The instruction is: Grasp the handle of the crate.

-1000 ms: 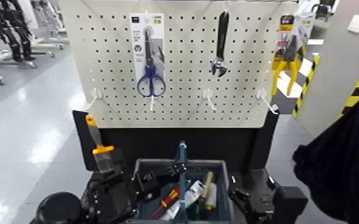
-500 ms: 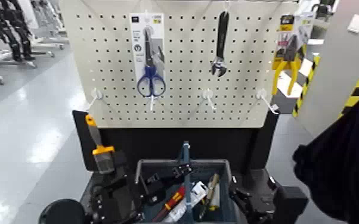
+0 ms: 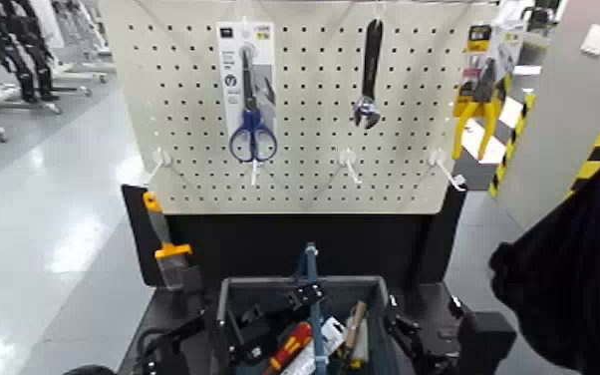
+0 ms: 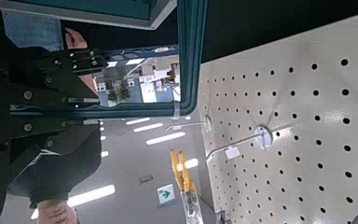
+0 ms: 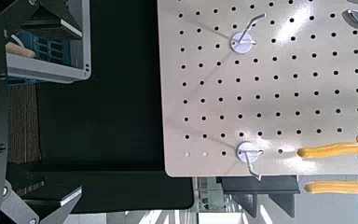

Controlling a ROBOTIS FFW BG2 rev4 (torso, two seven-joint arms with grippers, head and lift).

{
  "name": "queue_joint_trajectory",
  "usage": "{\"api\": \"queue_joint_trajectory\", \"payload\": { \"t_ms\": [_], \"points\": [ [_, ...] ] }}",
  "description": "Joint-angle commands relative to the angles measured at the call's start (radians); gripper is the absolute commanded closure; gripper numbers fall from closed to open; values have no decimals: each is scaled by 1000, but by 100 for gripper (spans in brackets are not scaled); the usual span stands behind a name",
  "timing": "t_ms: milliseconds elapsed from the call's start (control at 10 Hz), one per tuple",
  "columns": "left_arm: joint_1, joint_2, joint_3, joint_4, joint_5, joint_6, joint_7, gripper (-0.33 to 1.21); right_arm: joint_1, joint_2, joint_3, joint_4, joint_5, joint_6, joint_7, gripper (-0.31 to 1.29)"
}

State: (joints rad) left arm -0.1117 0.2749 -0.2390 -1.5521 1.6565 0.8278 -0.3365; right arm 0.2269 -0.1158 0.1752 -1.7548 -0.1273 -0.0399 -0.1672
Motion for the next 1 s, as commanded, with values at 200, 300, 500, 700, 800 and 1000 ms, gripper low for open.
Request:
{"api": "queue_joint_trajectory", "payload": {
  "t_ms": [200, 300, 500, 700, 800, 1000],
  "points": [
    [66, 13, -16, -98, 89, -15, 42, 118, -3, -1, 0, -2, 1, 2, 0, 14],
    [76, 18, -22, -126, 114, -32, 51, 118, -3, -2, -2, -3, 1, 0, 0, 14],
    [83, 20, -28, -131, 134, -36, 53, 118, -1, -1, -2, -2, 3, -5, 0, 14],
    [83, 20, -31, -128, 140, -39, 53, 118, -1, -1, -2, 0, 6, -12, 0, 15],
    [83, 20, -31, -128, 141, -39, 53, 118, -1, -1, -2, 0, 11, -14, 0, 15],
    [83, 21, -31, -126, 141, -39, 53, 118, -1, -1, 0, 0, 15, -14, 0, 15]
  ]
}}
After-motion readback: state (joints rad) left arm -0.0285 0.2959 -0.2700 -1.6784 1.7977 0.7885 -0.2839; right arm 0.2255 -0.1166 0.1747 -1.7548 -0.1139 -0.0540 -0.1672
